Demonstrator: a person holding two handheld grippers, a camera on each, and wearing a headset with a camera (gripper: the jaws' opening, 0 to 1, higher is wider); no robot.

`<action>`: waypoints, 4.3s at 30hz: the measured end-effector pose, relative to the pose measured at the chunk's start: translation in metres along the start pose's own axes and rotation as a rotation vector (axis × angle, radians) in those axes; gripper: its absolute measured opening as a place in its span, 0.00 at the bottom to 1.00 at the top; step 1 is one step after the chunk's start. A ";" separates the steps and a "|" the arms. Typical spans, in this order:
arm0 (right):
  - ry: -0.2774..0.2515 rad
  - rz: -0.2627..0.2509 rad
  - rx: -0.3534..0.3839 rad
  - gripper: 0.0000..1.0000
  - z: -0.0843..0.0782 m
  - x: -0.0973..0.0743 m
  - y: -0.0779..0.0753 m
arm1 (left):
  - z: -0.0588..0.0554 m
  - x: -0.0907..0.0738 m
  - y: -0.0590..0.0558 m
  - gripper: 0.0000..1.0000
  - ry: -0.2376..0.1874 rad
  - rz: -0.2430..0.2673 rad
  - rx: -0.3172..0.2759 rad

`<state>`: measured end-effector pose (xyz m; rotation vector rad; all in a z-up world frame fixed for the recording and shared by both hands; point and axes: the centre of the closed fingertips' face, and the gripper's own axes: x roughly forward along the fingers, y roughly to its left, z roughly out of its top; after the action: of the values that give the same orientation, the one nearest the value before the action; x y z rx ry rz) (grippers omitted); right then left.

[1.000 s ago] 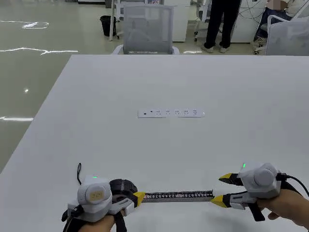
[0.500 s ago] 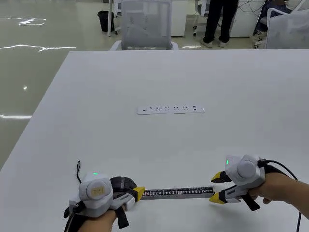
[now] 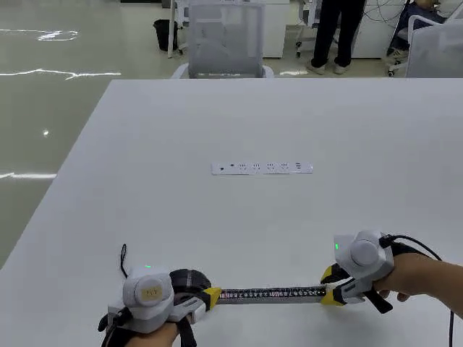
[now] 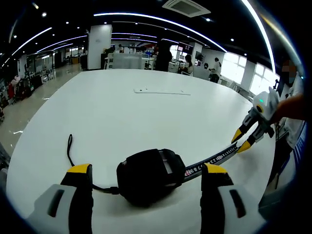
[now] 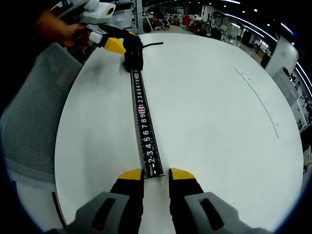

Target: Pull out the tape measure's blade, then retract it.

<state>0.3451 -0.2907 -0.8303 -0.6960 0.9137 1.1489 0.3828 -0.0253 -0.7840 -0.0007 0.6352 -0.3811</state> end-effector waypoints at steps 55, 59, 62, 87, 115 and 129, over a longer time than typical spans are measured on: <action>0.104 0.008 0.028 0.13 -0.003 0.005 0.002 | -0.009 0.016 -0.004 0.60 0.085 0.092 0.003; 0.105 0.009 0.027 0.13 -0.003 0.005 0.002 | -0.010 0.016 -0.004 0.59 0.085 0.094 0.016; 0.105 0.011 0.025 0.13 -0.003 0.004 0.003 | -0.010 0.016 -0.004 0.58 0.086 0.090 0.020; 0.105 0.003 0.013 0.13 0.003 0.006 0.004 | -0.010 0.016 -0.004 0.58 0.059 0.068 0.028; 0.104 0.013 0.009 0.13 0.012 0.014 0.005 | -0.010 0.016 -0.004 0.58 0.069 0.057 0.026; 0.101 0.018 0.014 0.13 0.019 0.016 0.007 | -0.010 0.017 -0.004 0.58 0.071 0.052 0.031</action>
<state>0.3454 -0.2656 -0.8359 -0.7407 1.0141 1.1303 0.3879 -0.0336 -0.8013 0.0588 0.6981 -0.3414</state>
